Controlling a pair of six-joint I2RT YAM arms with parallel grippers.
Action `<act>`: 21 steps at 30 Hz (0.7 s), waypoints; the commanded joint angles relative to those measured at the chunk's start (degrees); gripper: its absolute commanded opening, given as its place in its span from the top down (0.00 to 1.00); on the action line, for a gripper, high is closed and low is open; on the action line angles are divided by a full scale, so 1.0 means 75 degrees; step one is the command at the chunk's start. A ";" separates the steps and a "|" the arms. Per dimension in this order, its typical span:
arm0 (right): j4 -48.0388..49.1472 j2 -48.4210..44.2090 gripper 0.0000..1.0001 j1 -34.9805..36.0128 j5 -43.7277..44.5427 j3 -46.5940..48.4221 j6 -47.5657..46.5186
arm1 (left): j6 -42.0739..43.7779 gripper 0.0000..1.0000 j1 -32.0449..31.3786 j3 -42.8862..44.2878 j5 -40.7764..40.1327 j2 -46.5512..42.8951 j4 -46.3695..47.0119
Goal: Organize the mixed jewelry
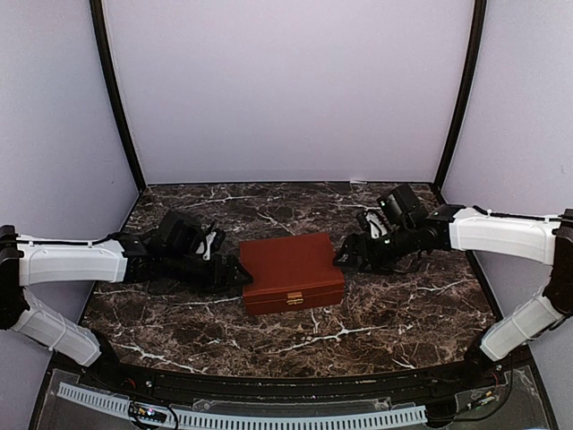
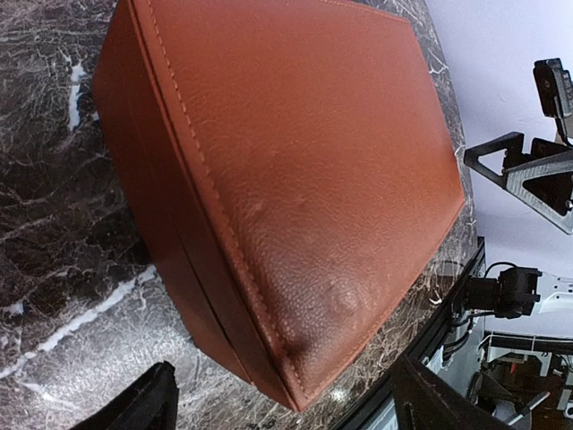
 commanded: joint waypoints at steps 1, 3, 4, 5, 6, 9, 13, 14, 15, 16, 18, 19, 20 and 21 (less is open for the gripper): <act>-0.0105 0.0086 0.13 0.0208 0.0351 -0.0111 0.0402 | -0.0184 0.16 -0.0175 -0.0078 -0.0088 0.0259 0.0157; -0.0257 0.0207 0.14 0.0301 0.0457 -0.0068 0.0403 | -0.0110 0.18 -0.0244 -0.0012 -0.0084 0.0395 0.0088; -0.0309 0.0239 0.14 0.0336 0.0512 -0.0062 0.0403 | -0.0055 0.19 -0.0285 0.0036 -0.0109 0.0443 0.0029; -0.0327 0.0254 0.14 0.0355 0.0545 -0.0051 0.0403 | 0.0009 0.20 -0.0329 0.0089 -0.0143 0.0486 -0.0043; -0.0331 0.0267 0.14 0.0369 0.0553 -0.0063 0.0409 | 0.0070 0.20 -0.0360 0.0145 -0.0197 0.0531 -0.0127; -0.0351 0.0344 0.14 0.0384 0.0554 -0.0070 0.0464 | 0.0176 0.21 -0.0412 0.0264 -0.0281 0.0638 -0.0284; -0.0415 0.0461 0.16 0.0428 0.0596 -0.0100 0.0519 | 0.0145 0.23 -0.0425 0.0237 -0.0263 0.0751 -0.0221; -0.0438 0.0475 0.16 0.0439 0.0630 -0.0099 0.0520 | 0.0129 0.24 -0.0426 0.0226 -0.0261 0.0763 -0.0208; -0.0463 0.0494 0.16 0.0451 0.0656 -0.0107 0.0514 | 0.0112 0.24 -0.0436 0.0208 -0.0260 0.0766 -0.0192; -0.0507 0.0517 0.17 0.0457 0.0689 -0.0112 0.0509 | 0.0097 0.25 -0.0438 0.0185 -0.0260 0.0773 -0.0156; -0.0552 0.0577 0.17 0.0459 0.0760 -0.0109 0.0497 | 0.0079 0.25 -0.0449 0.0146 -0.0253 0.0784 -0.0095; -0.0554 0.0614 0.18 0.0464 0.0778 -0.0123 0.0494 | 0.0078 0.25 -0.0452 0.0136 -0.0250 0.0795 -0.0076; -0.0548 0.0633 0.18 0.0467 0.0791 -0.0141 0.0496 | 0.0077 0.25 -0.0450 0.0122 -0.0252 0.0804 -0.0073; -0.0534 0.0670 0.18 0.0475 0.0802 -0.0148 0.0503 | 0.0078 0.25 -0.0450 0.0103 -0.0259 0.0829 -0.0071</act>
